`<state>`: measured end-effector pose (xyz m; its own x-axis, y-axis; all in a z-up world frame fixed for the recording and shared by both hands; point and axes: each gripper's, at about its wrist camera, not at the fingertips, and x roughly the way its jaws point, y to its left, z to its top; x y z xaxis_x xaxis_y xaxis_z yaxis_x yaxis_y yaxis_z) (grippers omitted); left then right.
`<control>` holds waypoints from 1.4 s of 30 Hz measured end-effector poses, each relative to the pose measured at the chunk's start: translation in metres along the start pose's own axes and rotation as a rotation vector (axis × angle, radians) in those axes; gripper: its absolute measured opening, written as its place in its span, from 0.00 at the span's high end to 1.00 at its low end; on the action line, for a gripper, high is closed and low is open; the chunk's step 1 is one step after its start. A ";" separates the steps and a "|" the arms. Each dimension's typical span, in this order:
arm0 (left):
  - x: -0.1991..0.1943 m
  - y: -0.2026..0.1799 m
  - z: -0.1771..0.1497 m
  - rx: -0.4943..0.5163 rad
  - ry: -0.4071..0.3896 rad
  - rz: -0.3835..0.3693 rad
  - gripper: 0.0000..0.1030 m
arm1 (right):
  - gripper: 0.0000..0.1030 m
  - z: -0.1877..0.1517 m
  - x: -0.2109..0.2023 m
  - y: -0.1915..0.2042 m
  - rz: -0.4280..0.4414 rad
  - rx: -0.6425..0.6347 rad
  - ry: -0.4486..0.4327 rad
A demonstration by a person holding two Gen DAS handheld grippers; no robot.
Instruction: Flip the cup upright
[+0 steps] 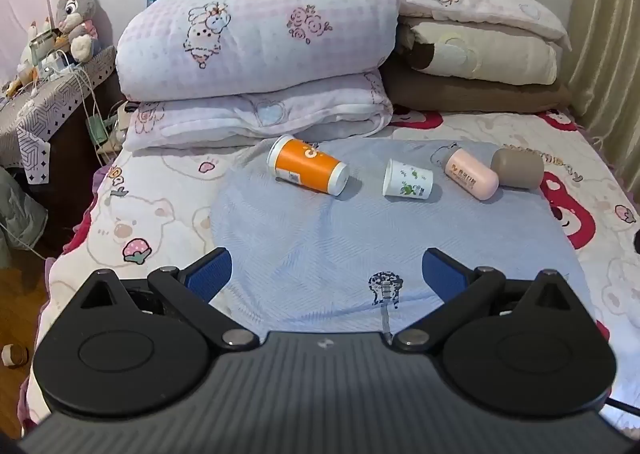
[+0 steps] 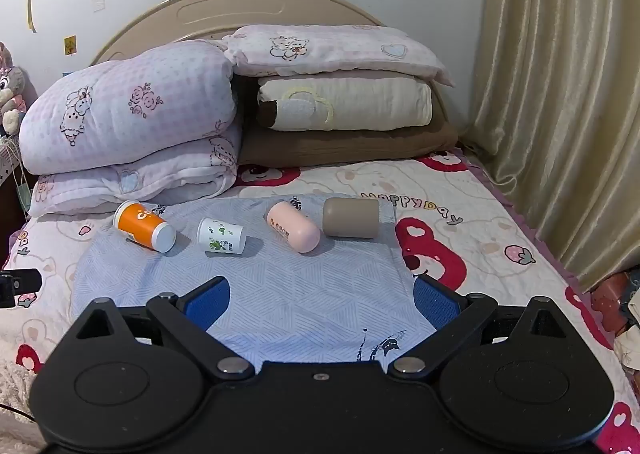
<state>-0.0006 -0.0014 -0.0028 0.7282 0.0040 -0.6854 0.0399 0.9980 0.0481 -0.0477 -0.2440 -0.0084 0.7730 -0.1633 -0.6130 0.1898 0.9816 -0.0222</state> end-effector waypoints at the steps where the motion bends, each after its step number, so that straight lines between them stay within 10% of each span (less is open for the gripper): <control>1: 0.000 -0.001 -0.001 0.004 0.002 0.004 0.00 | 0.03 0.000 0.000 0.000 0.000 0.000 0.001; 42: 0.010 -0.005 0.005 0.014 0.046 -0.002 0.00 | 0.03 0.003 0.009 -0.011 -0.004 -0.014 0.012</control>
<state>0.0096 -0.0067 -0.0059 0.6961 0.0050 -0.7180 0.0516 0.9970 0.0569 -0.0409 -0.2562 -0.0115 0.7652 -0.1662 -0.6220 0.1844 0.9822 -0.0357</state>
